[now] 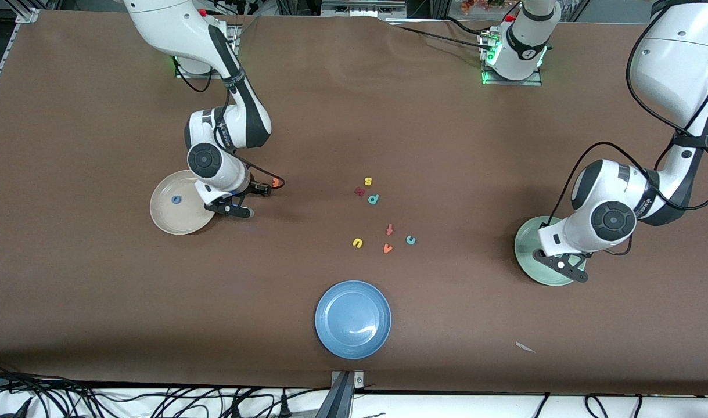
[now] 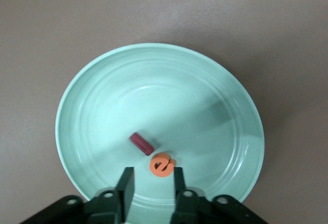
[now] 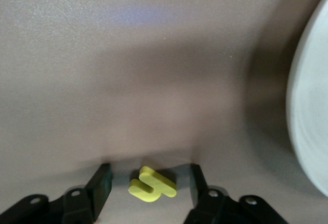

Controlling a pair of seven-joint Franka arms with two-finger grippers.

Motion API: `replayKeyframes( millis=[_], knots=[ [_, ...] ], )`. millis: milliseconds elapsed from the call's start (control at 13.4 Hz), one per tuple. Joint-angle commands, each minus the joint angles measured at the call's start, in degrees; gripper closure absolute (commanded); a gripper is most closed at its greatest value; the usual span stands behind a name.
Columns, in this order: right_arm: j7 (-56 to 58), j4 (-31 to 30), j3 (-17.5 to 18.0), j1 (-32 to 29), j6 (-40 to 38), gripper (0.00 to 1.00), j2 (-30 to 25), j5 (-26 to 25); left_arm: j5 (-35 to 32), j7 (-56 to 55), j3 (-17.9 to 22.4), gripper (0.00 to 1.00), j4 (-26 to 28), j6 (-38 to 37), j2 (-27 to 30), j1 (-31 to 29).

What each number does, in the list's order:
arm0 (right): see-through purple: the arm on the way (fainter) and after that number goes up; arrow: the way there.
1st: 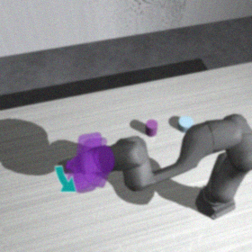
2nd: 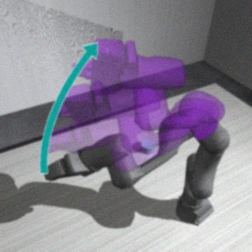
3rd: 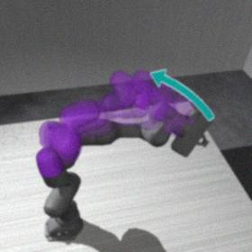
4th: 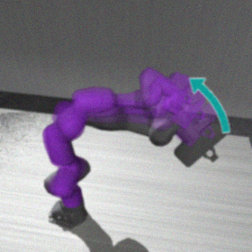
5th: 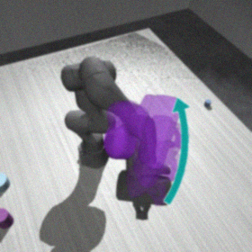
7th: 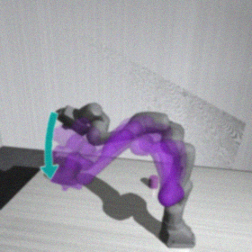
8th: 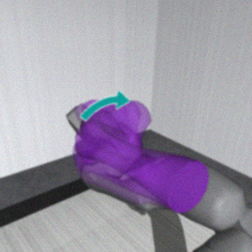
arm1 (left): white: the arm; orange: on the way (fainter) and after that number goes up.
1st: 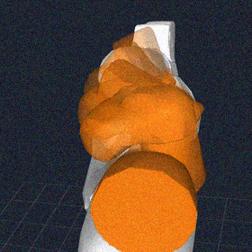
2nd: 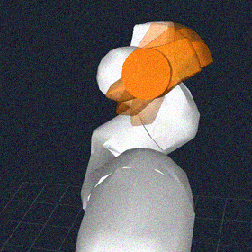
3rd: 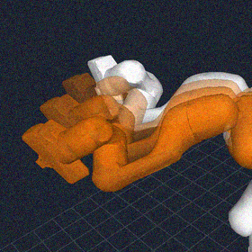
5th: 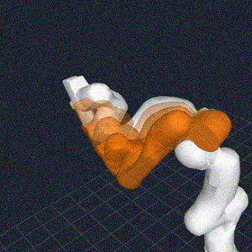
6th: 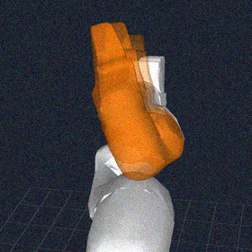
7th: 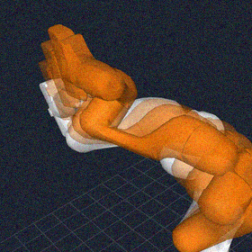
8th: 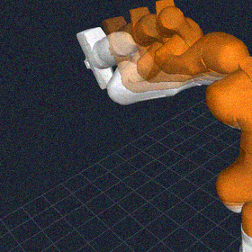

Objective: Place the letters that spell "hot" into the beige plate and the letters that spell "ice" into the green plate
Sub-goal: 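Carry the y to the white plate while the left gripper grasps the c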

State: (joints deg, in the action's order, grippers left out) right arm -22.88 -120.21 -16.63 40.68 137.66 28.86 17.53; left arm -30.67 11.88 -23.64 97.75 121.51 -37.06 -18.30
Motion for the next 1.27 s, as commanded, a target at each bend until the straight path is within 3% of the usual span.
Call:
replayKeyframes(
  millis=[0,150,449,1196],
  knots=[
    [-0.93,-1.61,0.28,0.10,1.12,0.42,-1.00,0.75,-0.63,-0.35,-0.70,0.00,0.16,-0.22,0.85,0.38],
    [-0.93,-1.61,0.28,0.10,1.12,0.54,-1.00,0.75,2.26,-6.31,-1.93,0.00,0.16,-0.22,0.85,0.64],
    [-0.93,-1.52,0.28,0.10,1.03,0.69,-1.00,0.75,9.30,-12.31,-4.65,0.00,0.25,-0.22,0.59,1.51],
    [-0.32,-0.82,0.54,0.10,0.32,0.67,-1.27,0.58,10.88,-37.00,-4.75,0.00,-0.63,3.99,-1.78,15.75]
  ],
)
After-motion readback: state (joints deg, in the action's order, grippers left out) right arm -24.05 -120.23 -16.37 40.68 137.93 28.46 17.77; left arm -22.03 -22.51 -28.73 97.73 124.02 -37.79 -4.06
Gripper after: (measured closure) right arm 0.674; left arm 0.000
